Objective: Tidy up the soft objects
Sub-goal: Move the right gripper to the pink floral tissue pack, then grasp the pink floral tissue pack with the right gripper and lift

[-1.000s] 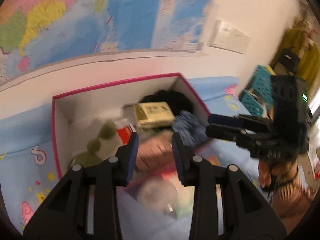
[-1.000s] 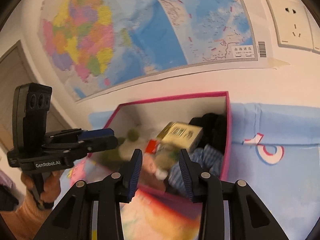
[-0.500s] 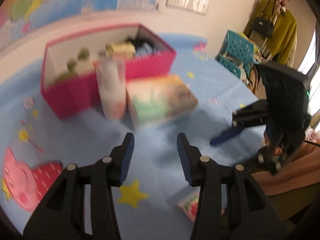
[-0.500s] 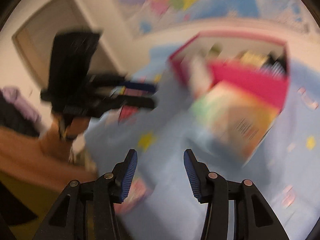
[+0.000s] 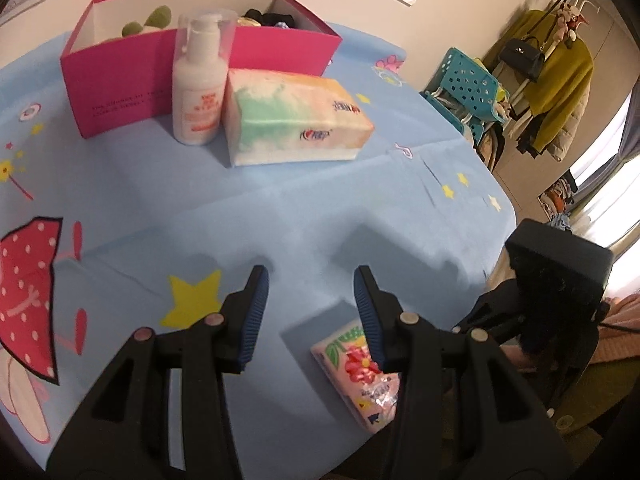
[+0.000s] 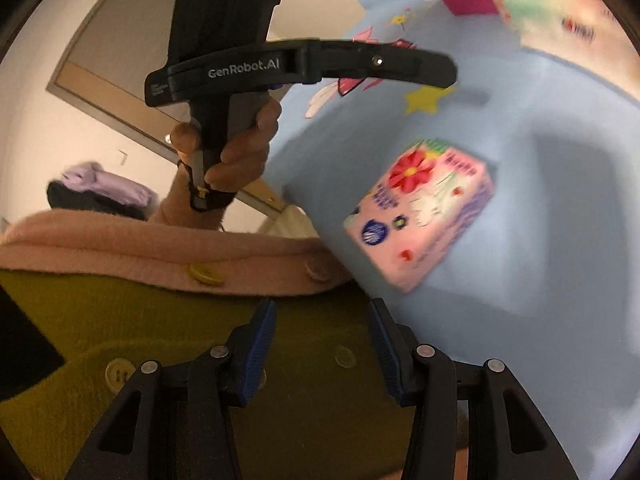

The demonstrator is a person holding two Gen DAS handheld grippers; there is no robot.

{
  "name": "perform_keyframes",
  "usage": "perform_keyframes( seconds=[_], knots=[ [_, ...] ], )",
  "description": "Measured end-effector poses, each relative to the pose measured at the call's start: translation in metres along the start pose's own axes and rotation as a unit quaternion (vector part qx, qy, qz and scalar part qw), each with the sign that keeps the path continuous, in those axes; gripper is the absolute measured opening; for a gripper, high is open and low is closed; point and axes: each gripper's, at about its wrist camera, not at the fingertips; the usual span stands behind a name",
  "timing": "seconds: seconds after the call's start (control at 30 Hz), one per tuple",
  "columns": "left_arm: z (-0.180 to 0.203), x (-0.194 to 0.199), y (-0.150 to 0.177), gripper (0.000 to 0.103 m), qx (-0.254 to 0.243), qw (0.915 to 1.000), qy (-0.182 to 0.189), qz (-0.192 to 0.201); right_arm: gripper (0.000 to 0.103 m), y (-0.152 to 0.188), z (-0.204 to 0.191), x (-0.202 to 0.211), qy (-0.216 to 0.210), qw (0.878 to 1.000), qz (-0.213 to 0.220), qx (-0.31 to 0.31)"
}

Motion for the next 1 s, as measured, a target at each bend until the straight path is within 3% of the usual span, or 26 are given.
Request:
perform_keyframes(
  seconds=[0.1, 0.4, 0.7, 0.83, 1.0],
  knots=[
    [-0.003, -0.003, 0.004, 0.046, 0.016, 0.9998, 0.013, -0.008, 0.049, -0.005, 0.008, -0.002, 0.003, 0.999, 0.031, -0.020],
    [-0.021, -0.004, 0.012, 0.046, 0.059, 0.9972, 0.039, -0.024, 0.049, -0.033, 0.047, 0.021, 0.074, 0.987, 0.128, -0.064],
    [-0.037, -0.002, 0.026, 0.046, 0.107, 0.9917, 0.064, -0.032, 0.049, -0.044, 0.054, 0.024, 0.087, 0.983, 0.148, -0.062],
    [-0.038, -0.004, 0.033, 0.046, 0.106, 0.9917, 0.061, -0.037, 0.046, -0.049, 0.054, 0.018, 0.102, 0.981, 0.152, -0.063],
    [-0.026, -0.001, 0.029, 0.037, 0.081, 0.9954, 0.043, -0.026, 0.042, -0.052, 0.050, 0.013, 0.139, 0.977, 0.154, -0.048]
  ],
)
Point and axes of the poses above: each gripper's, at about its wrist camera, not at the fingertips, and x roughly against the way its jaws point, z to its right, y to its underside, and after that the axes turned 13 degrees about z, right-handed
